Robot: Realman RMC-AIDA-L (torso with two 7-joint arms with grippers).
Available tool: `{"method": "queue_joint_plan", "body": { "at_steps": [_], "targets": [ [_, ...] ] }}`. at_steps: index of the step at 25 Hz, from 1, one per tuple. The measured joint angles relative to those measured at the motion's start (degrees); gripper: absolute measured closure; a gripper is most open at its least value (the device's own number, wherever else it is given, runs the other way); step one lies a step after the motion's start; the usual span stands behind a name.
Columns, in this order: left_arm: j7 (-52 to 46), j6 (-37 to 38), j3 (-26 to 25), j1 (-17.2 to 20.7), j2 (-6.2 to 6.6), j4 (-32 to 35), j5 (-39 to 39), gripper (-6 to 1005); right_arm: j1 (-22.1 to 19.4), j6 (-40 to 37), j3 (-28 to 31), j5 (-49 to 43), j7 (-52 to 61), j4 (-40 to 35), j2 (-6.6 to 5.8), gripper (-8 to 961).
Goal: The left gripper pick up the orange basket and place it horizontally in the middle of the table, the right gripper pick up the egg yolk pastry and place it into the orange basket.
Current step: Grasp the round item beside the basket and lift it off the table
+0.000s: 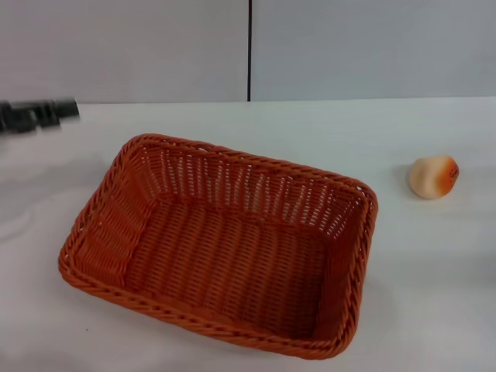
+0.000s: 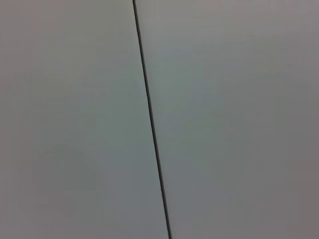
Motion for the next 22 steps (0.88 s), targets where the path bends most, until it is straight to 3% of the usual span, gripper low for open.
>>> {"method": "queue_joint_plan", "body": {
  "at_steps": [1,4,7,8,9,12,14,18,19,20,22],
  "targets": [
    [0.00,0.00,0.00,0.00,0.00,0.00,0.00,337,0.05,0.32,-0.03,-0.04,1.01,-0.26,0.00,283],
    [13.41,-4.16,-4.12,-0.66,-0.50,-5.98,-10.83,339,0.11,1.53,-0.16,-1.21,5.14,-1.79,-0.06,283],
    [17.25,-4.82,-4.79,-0.80,-0.57,-7.94,-13.47,341,0.07,2.18,-0.19,-3.31,8.95,-3.31,-0.10,284],
    [31.41,-5.62,-5.85,-0.77,-0.81,-14.02,-21.95,342,0.00,2.49,-0.21,-4.60,11.41,-4.20,-0.13,284],
    [36.39,-6.00,-5.97,-0.55,-1.13,-16.15,-25.09,342,-0.32,2.93,-0.21,-7.38,16.78,-6.39,-0.16,284],
    [40.56,-6.42,-6.07,-0.26,-1.48,-17.90,-27.81,344,-0.63,2.93,-0.21,-11.40,23.53,-9.26,-0.19,284],
    [58.27,-6.24,-7.41,0.68,-3.40,-24.62,-36.88,358,-1.03,1.21,-0.21,-19.66,34.80,-15.04,-0.28,285],
    [61.07,-5.79,-7.54,0.83,-3.47,-26.65,-38.69,408,-1.16,-2.74,-0.21,-29.43,46.97,-22.52,-0.62,285],
    [68.04,-4.39,-7.66,1.21,-3.43,-31.75,-42.60,420,-1.09,-6.10,-0.21,-35.30,54.19,-27.52,-0.99,285],
    [68.04,-4.39,-7.66,1.21,-3.43,-31.75,-42.60,433,-1.09,-6.10,-0.21,-35.30,54.19,-27.52,-0.99,285],
    [69.41,-4.19,-7.65,1.35,-3.48,-32.34,-42.88,458,-0.55,-11.64,-0.24,-42.57,65.55,-34.69,-1.86,285]
  ]
}}
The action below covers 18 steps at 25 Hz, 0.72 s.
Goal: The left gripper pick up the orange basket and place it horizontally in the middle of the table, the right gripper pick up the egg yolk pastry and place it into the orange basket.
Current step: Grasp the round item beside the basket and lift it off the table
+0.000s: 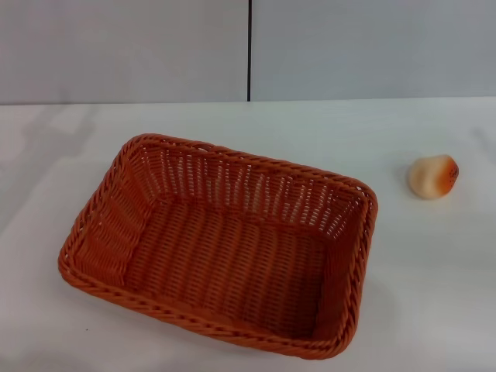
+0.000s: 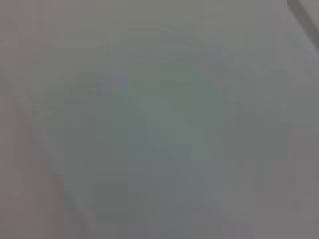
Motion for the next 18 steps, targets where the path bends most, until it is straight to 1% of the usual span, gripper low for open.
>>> {"method": "queue_joint_plan", "body": {
  "at_steps": [4,5,6,7,8,10,11,12,13,14,15,16,17,18],
  "targets": [
    [2.56,0.09,0.36,0.17,-0.03,-1.65,-0.16,453,1.11,-6.65,-1.21,-6.88,11.28,-8.93,-1.37,285],
    [3.44,0.12,0.40,0.19,-0.05,-2.01,-0.19,452,1.11,-6.65,-1.21,-6.88,11.28,-8.93,-1.37,285],
    [3.64,0.14,0.40,0.18,-0.10,-2.21,-0.20,451,1.42,-7.64,-2.23,-8.30,13.74,-11.20,-1.72,286],
    [3.84,0.15,0.40,0.08,-0.12,-2.76,-0.21,450,2.53,-9.22,-4.75,-12.10,19.46,-16.20,-2.49,286],
    [3.91,0.15,0.40,0.01,-0.11,-3.06,-0.22,450,2.53,-9.22,-4.75,-12.10,19.46,-16.20,-2.49,286],
    [4.04,0.16,0.40,-0.21,-0.09,-3.66,-0.22,450,4.59,-10.00,-7.41,-17.47,25.39,-20.60,-3.28,286],
    [4.12,0.16,0.44,-0.34,-0.06,-3.94,-0.22,450,5.62,-10.24,-8.51,-19.48,27.22,-21.65,-3.57,286],
    [4.21,0.17,0.61,-0.49,-0.06,-4.10,-0.14,450,8.40,-10.52,-11.58,-24.34,31.08,-23.23,-4.28,286],
    [4.25,0.19,0.73,-0.55,-0.08,-4.12,0.00,450,8.40,-10.52,-11.58,-24.34,31.08,-23.23,-4.28,286],
    [4.27,0.21,0.76,-0.56,-0.09,-4.12,0.05,450,11.06,-9.57,-14.71,-28.04,33.10,-23.23,-4.85,286],
    [4.30,0.29,0.82,-0.57,-0.12,-4.13,0.13,450,11.06,-9.57,-14.71,-28.04,33.10,-23.23,-4.85,286],
    [4.31,0.38,0.81,-0.57,-0.12,-4.17,0.14,450,12.33,-8.57,-16.38,-29.77,33.79,-22.97,-5.05,286],
    [4.32,0.73,0.81,-0.58,-0.13,-4.58,0.10,450,14.27,-5.21,-19.76,-32.48,34.74,-22.46,-5.02,286],
    [4.32,0.73,0.81,-0.58,-0.13,-4.58,0.10,450,14.27,-5.21,-19.76,-32.48,34.74,-22.46,-5.02,286]
  ]
}}
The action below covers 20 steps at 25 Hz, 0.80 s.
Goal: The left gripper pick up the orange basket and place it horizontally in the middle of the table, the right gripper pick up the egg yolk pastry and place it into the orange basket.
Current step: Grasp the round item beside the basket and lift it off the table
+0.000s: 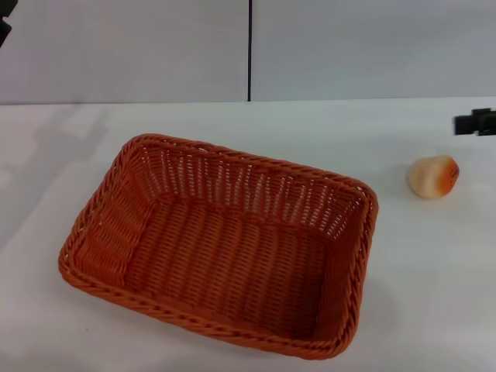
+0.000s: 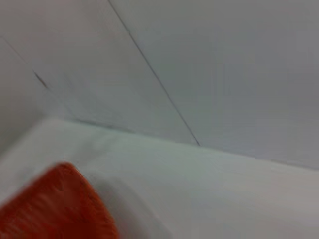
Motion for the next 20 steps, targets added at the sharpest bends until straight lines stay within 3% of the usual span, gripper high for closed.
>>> {"method": "queue_joint_plan", "body": {
  "at_steps": [4,9,20],
  "targets": [
    [0.02,0.61,-0.01,0.35,0.03,-0.34,-0.22,449,1.63,9.34,-9.80,-1.93,2.55,1.64,0.40,287],
    [0.04,0.73,-0.34,0.68,0.07,-1.62,-0.25,449,2.80,14.30,-16.13,-4.39,3.47,5.45,0.50,287],
    [0.09,0.33,-0.50,0.38,0.10,-1.93,-0.39,450,4.30,16.97,-16.84,-12.57,4.28,7.46,1.90,288]
  ]
}}
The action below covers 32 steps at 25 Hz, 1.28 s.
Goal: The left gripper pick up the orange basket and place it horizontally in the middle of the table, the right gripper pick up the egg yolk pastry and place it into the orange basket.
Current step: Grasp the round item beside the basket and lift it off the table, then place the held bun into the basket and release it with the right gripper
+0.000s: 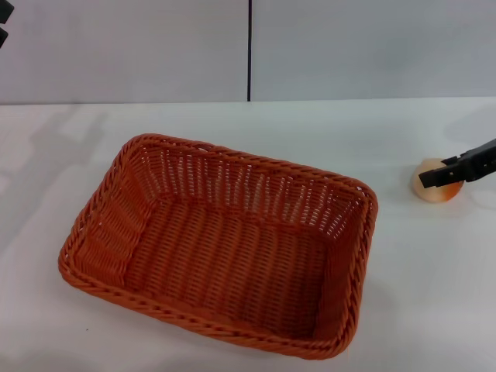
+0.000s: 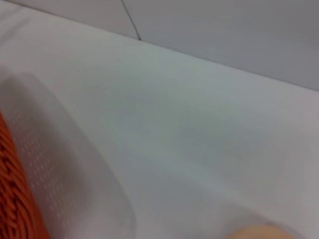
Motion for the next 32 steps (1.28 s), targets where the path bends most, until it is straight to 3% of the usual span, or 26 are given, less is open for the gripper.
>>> {"method": "queue_joint_plan", "body": {
  "at_steps": [3,4,20,26,29,32],
  "targets": [
    [0.00,-0.13,0.00,-0.20,-0.03,0.01,-0.01,450,-0.40,0.21,-0.03,-0.20,0.03,-0.42,0.10,288],
    [0.00,-0.16,-0.01,-0.29,-0.05,0.01,-0.02,450,-0.66,0.28,0.00,-0.22,0.03,-0.68,0.15,491],
    [0.01,-0.40,-0.09,-0.57,0.05,-0.66,-1.14,450,-1.67,0.75,0.04,-0.33,-0.30,-1.90,0.15,800],
    [0.01,-0.47,-0.09,-0.56,0.05,-0.73,-1.27,450,-4.18,0.50,0.71,2.96,-0.84,-8.49,2.13,890],
    [0.01,-0.70,-0.09,-0.57,0.05,-0.78,-1.32,451,-7.18,0.01,0.26,11.86,-3.64,-13.43,3.54,906],
    [0.01,-0.78,-0.11,-0.56,0.05,-0.78,-1.32,451,-8.58,-0.81,0.24,17.99,-6.22,-14.93,3.94,916]
  ]
}}
